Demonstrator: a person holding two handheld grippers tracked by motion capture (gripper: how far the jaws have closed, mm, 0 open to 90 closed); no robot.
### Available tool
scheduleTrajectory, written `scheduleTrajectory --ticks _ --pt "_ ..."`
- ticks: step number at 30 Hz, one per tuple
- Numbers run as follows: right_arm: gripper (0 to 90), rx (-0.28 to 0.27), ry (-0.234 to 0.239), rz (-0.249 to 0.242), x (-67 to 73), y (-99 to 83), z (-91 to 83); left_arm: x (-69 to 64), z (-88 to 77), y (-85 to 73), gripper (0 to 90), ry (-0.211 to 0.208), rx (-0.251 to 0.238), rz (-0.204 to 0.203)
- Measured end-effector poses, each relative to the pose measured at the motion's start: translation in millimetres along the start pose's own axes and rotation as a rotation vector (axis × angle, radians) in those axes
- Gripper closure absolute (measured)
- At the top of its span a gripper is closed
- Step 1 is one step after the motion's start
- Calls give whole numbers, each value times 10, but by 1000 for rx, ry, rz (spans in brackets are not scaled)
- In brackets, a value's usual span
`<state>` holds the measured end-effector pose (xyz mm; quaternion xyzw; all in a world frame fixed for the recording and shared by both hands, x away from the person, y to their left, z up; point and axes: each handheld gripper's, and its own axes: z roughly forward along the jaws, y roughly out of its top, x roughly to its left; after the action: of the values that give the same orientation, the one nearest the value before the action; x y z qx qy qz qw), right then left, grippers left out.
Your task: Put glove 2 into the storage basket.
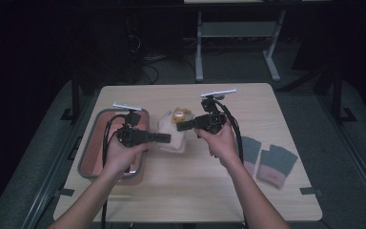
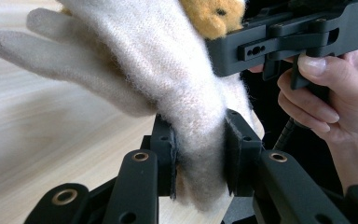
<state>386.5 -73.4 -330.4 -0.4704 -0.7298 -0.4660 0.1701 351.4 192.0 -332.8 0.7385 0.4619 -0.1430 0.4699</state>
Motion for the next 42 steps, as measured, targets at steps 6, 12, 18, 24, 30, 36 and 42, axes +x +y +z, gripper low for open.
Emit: scheduleTrajectory --ticks 6,12,18,24,30,36,42 --pt "822 -8 27 -8 84 131 68 27 -154 80 691 2 -15 0" --pt "823 -14 43 -16 149 210 120 43 -264 122 691 2 -26 -1" --pt "823 -11 51 -26 247 295 183 61 -394 151 691 14 -40 9" --pt "823 -8 61 -44 350 381 245 69 -525 169 690 15 -54 6" --pt "823 2 72 -67 432 461 335 111 -631 180 690 17 -62 -1" --pt "823 18 94 -65 461 509 440 149 -750 176 690 38 -64 -2" --pt "823 28 106 -78 506 551 514 171 -837 161 690 45 -74 -5"
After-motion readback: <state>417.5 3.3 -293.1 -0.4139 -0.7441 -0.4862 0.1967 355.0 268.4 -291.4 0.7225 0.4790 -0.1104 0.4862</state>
